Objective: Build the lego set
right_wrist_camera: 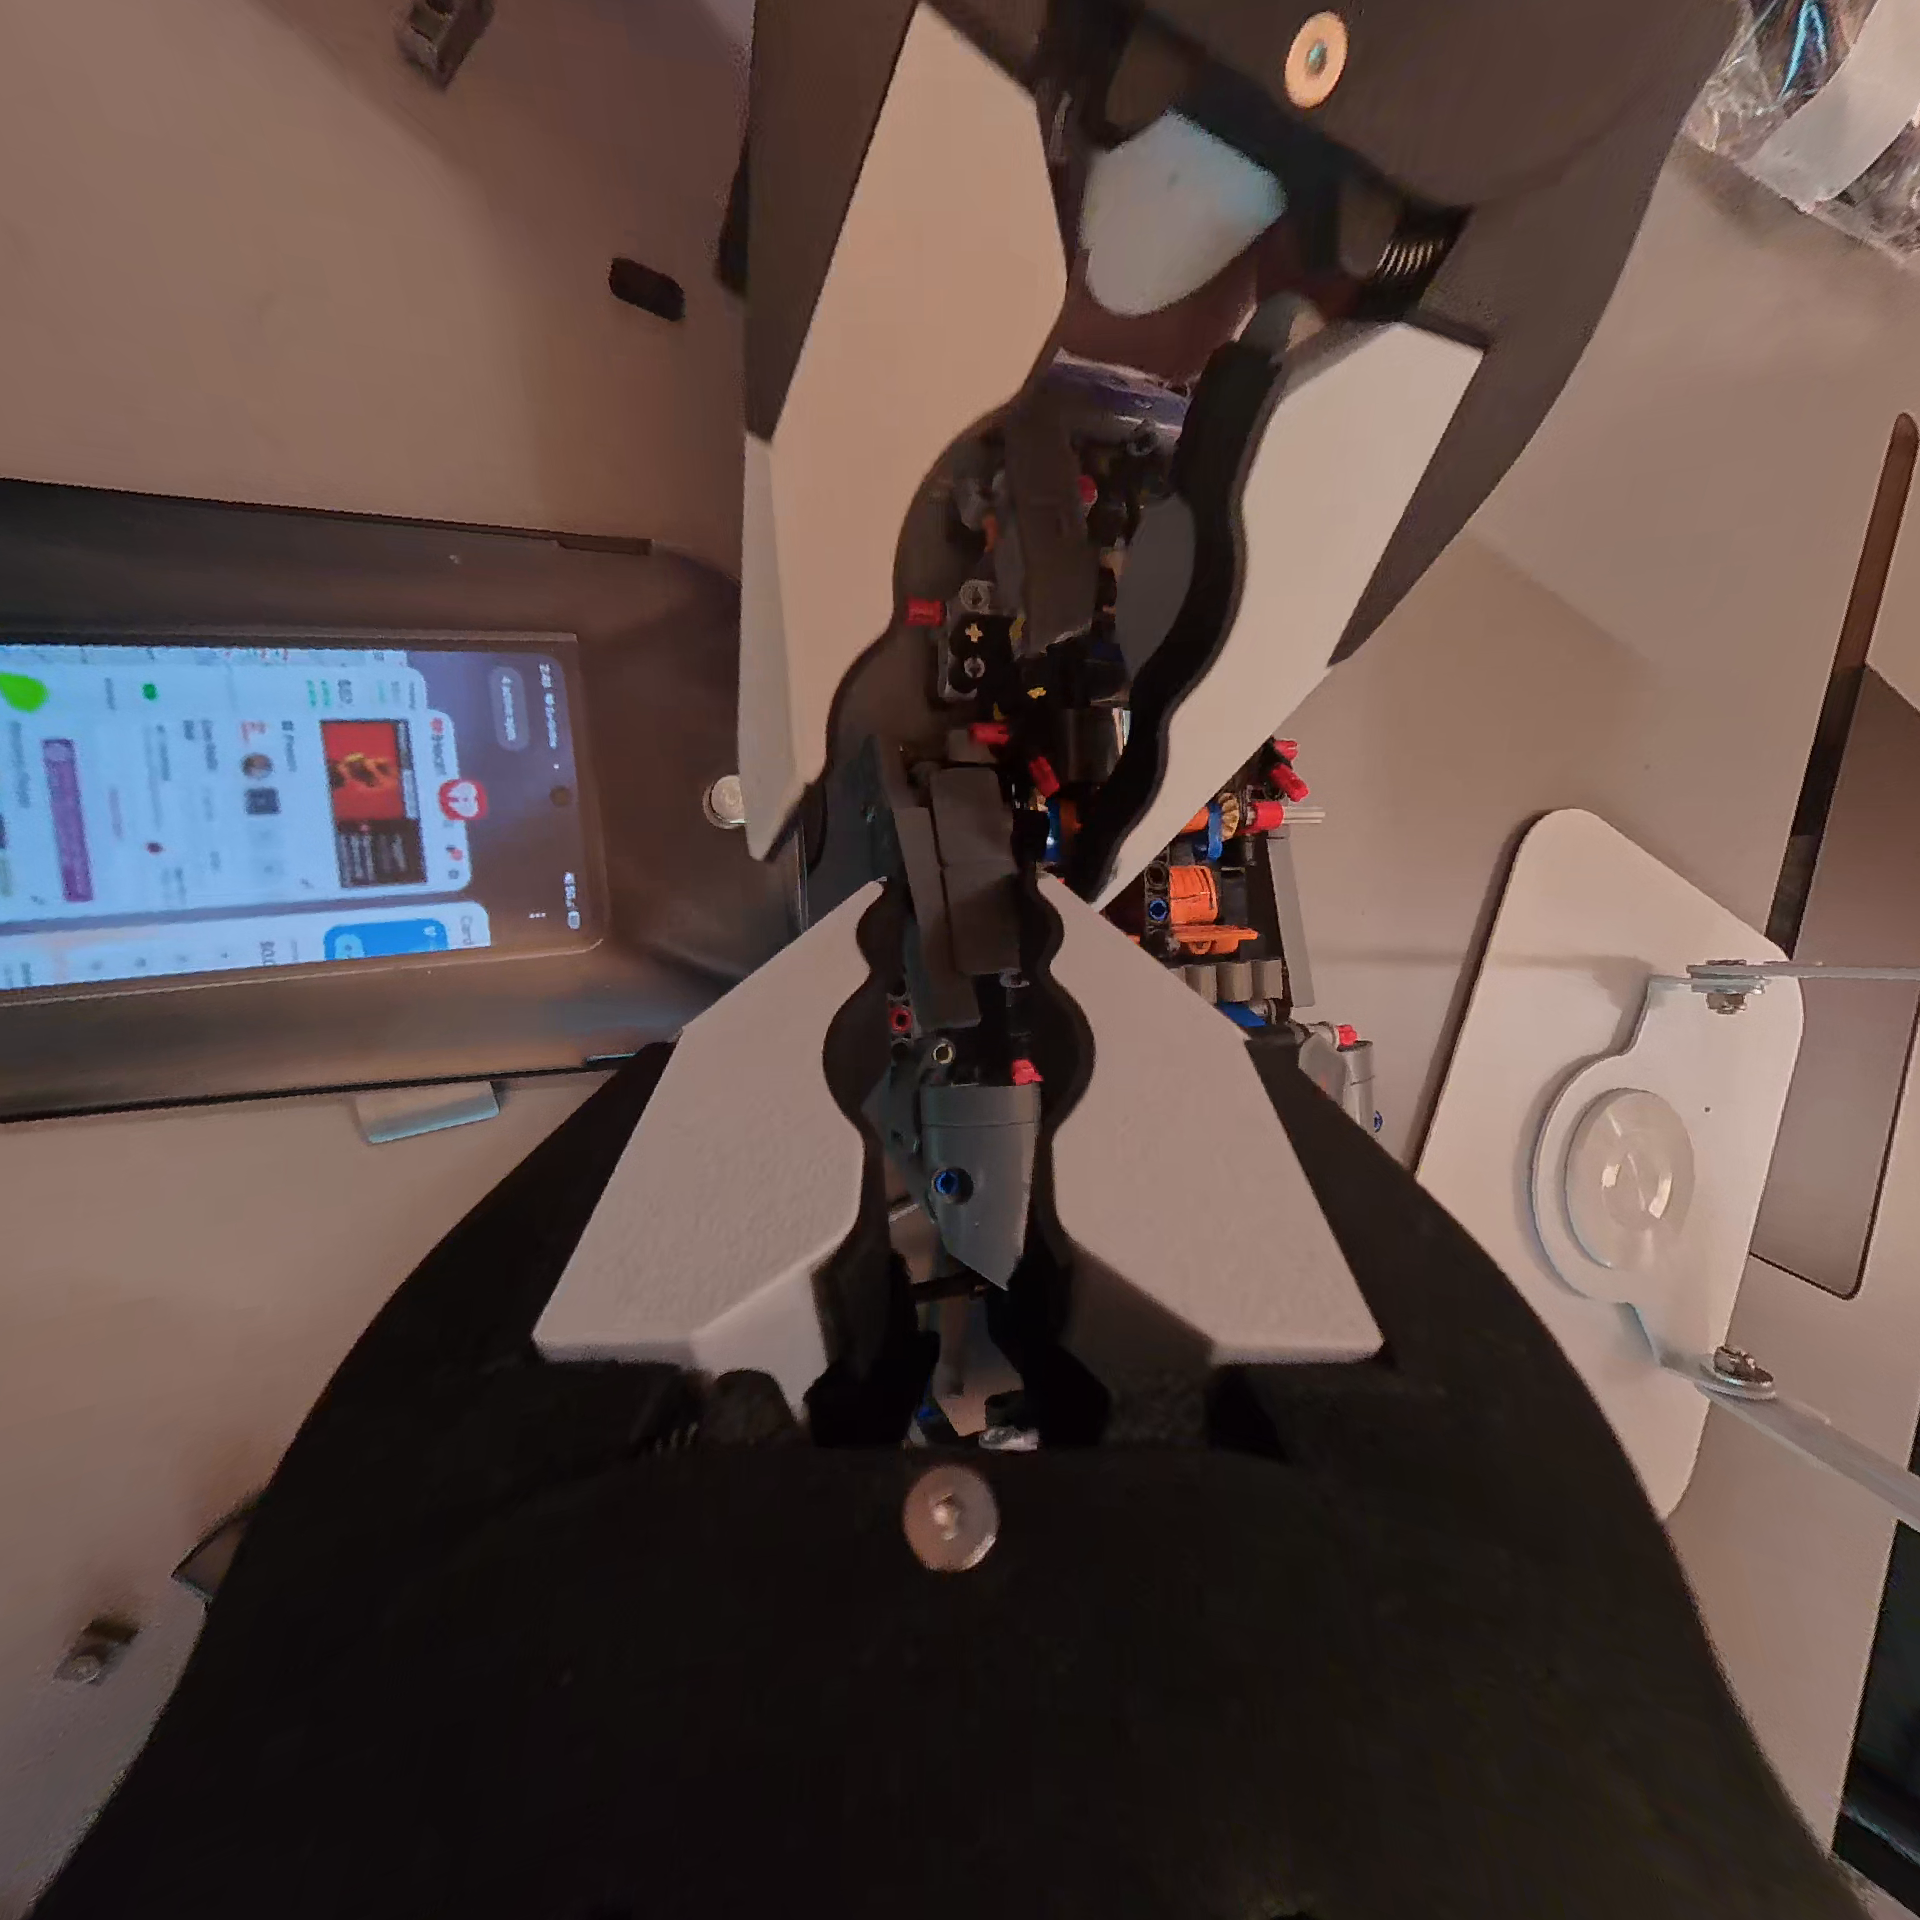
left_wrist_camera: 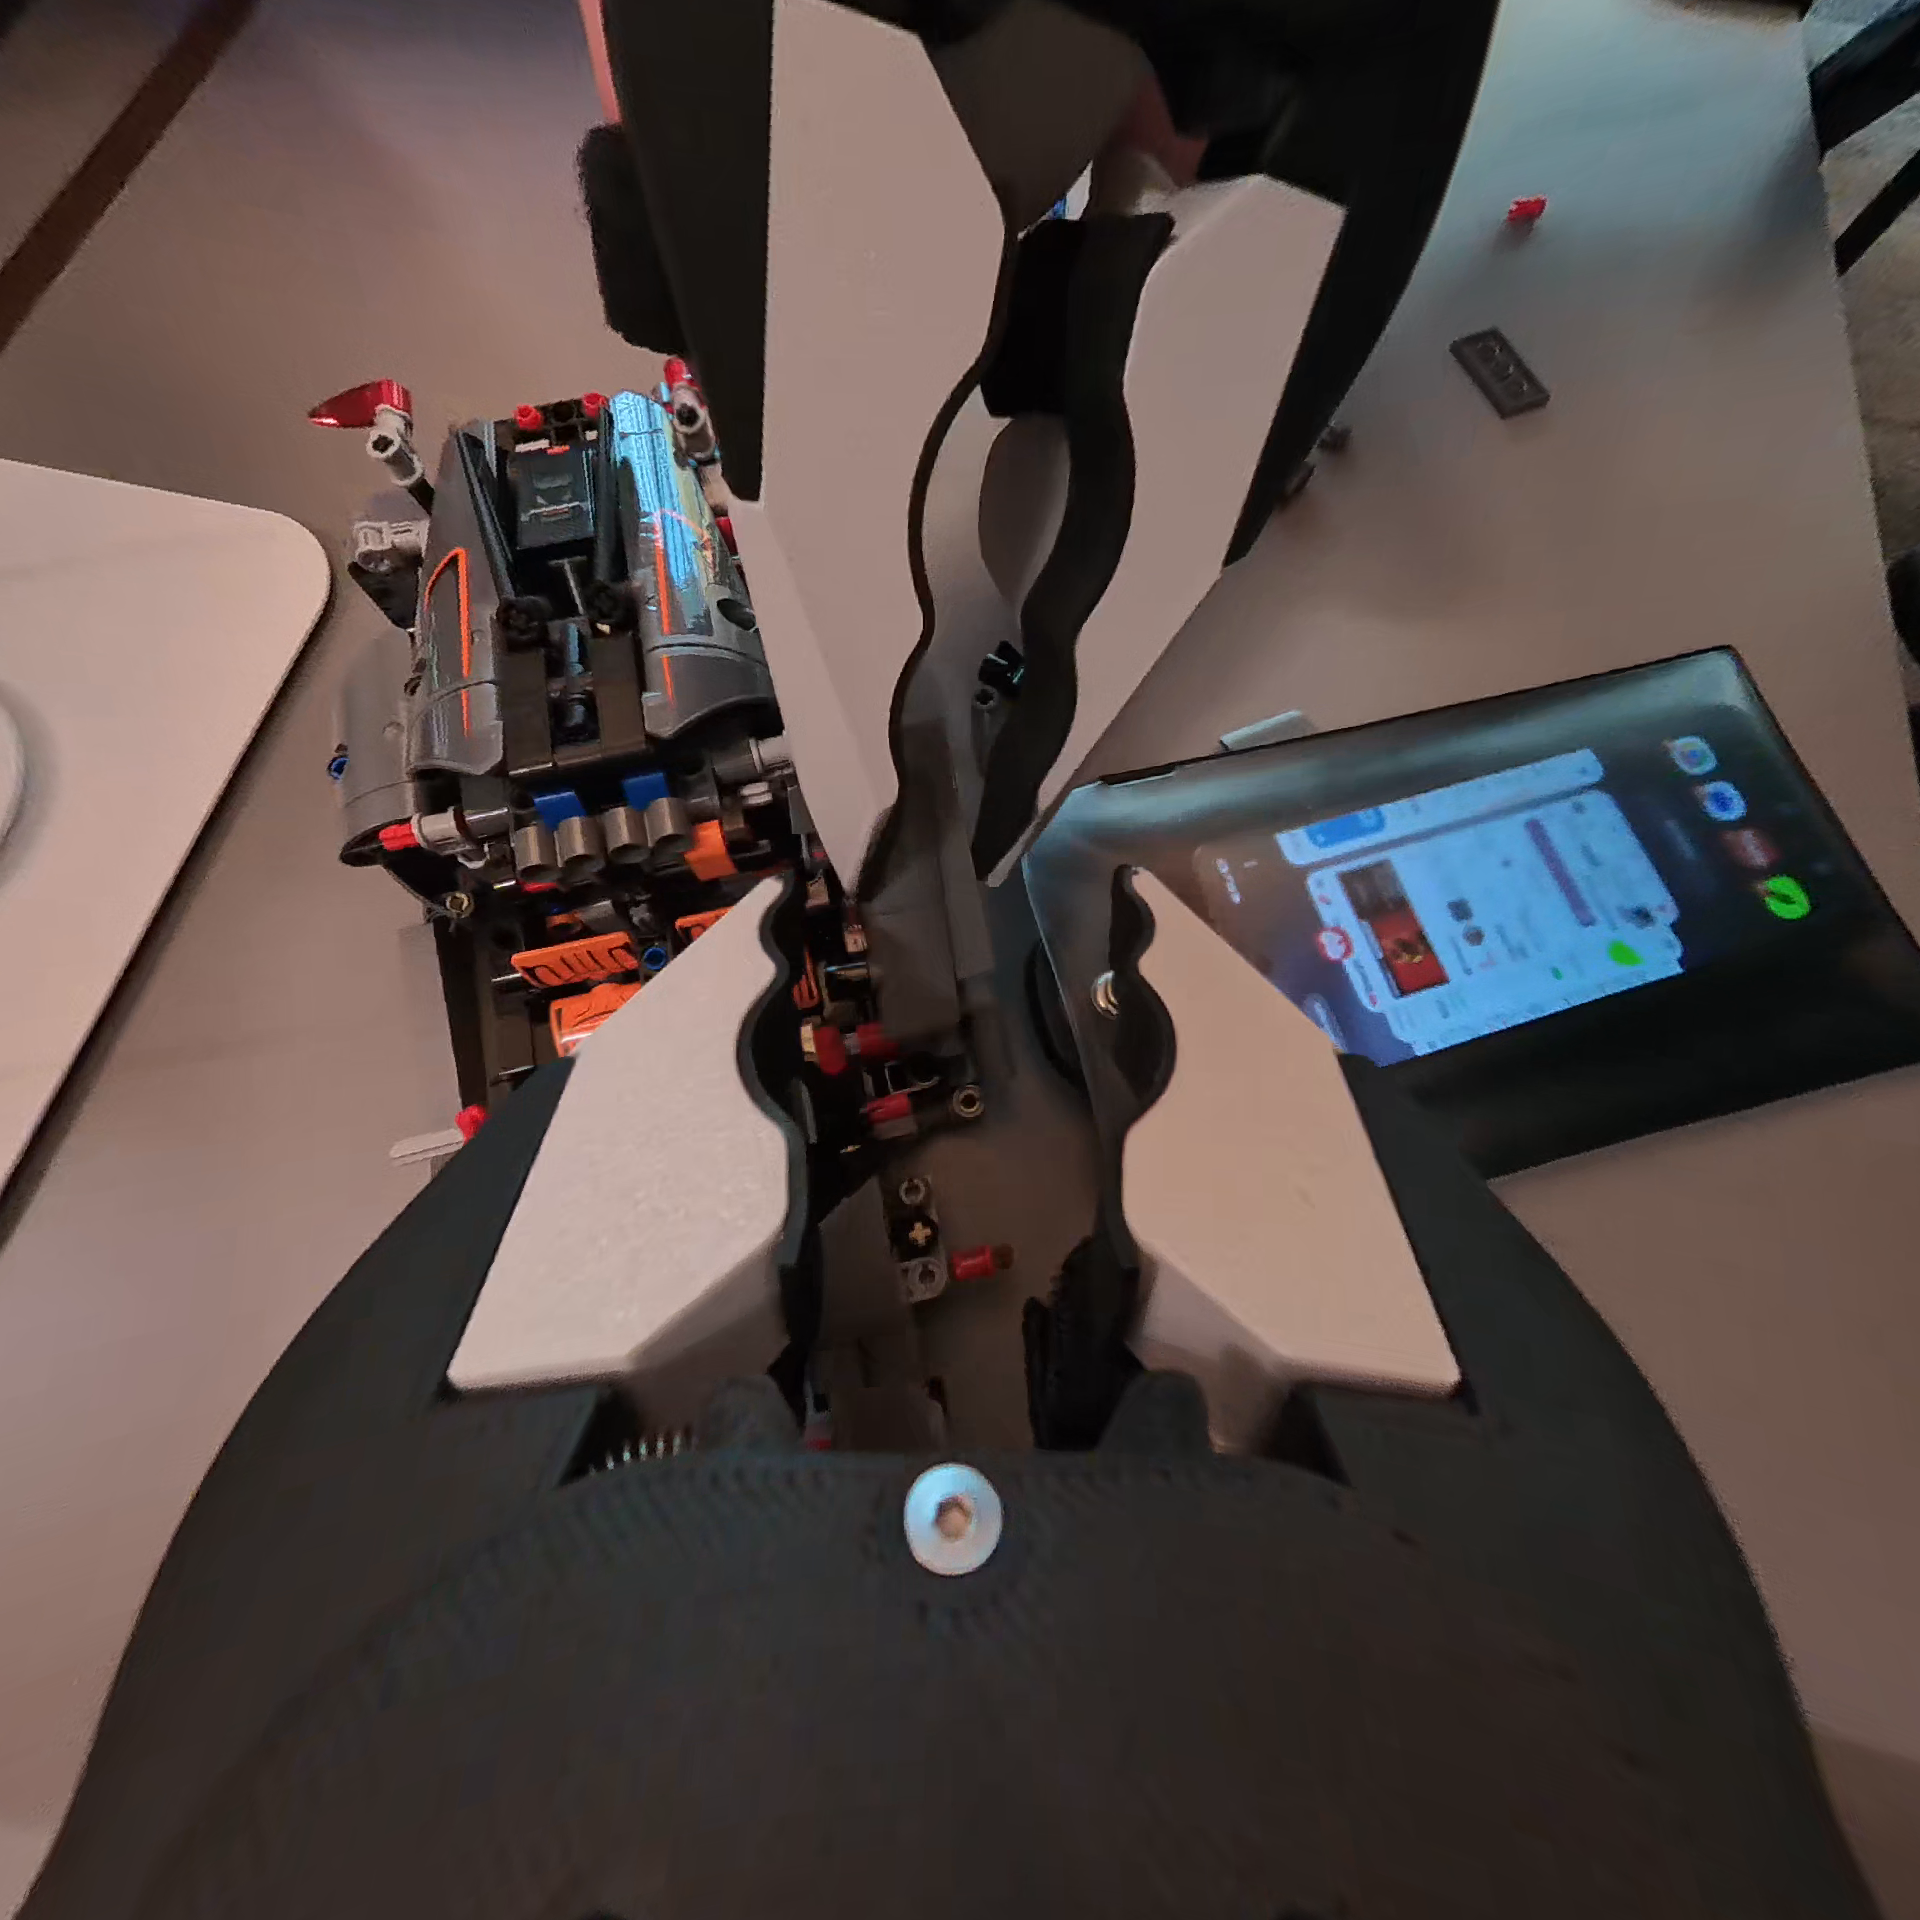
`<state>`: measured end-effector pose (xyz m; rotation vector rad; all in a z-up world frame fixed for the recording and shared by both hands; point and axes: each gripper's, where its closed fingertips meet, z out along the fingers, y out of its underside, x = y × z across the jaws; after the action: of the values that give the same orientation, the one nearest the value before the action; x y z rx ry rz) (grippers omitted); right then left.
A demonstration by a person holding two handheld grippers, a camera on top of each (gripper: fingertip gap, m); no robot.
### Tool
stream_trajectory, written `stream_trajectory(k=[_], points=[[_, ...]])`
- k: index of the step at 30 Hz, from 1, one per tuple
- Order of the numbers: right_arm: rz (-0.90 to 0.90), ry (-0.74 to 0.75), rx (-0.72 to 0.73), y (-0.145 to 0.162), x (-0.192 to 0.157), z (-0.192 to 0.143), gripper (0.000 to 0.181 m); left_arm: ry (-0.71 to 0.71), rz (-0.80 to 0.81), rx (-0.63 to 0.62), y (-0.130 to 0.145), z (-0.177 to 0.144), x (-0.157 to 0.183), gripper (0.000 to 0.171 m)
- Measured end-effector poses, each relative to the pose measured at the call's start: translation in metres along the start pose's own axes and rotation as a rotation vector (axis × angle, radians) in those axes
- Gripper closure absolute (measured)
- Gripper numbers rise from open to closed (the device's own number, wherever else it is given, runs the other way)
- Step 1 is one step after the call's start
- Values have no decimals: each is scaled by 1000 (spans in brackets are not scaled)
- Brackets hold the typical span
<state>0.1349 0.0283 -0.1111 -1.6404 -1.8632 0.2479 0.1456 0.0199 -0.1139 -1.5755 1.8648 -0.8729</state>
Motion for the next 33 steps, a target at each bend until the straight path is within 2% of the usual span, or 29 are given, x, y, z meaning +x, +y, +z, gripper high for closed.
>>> stream_trajectory(k=[4,6,13,23,26,28,33], points=[[4,-1,6,0,0,0,162,-32,7,-58,11,6,-6,137],[7,-5,3,1,0,0,161,-36,6,-44,9,4,-8,144],[51,-36,22,5,6,-14,155,-32,23,-36,9,4,-7,147],[73,-68,-2,17,8,-17,157,-42,46,-44,11,3,-8,147],[79,-107,-26,20,1,-13,162,-42,47,-45,11,3,-8,147],[65,-122,-32,21,-3,-10,172,-41,46,-44,11,2,-8,147],[58,-98,-30,18,-2,-10,174,-42,34,-42,11,1,-8,145]])
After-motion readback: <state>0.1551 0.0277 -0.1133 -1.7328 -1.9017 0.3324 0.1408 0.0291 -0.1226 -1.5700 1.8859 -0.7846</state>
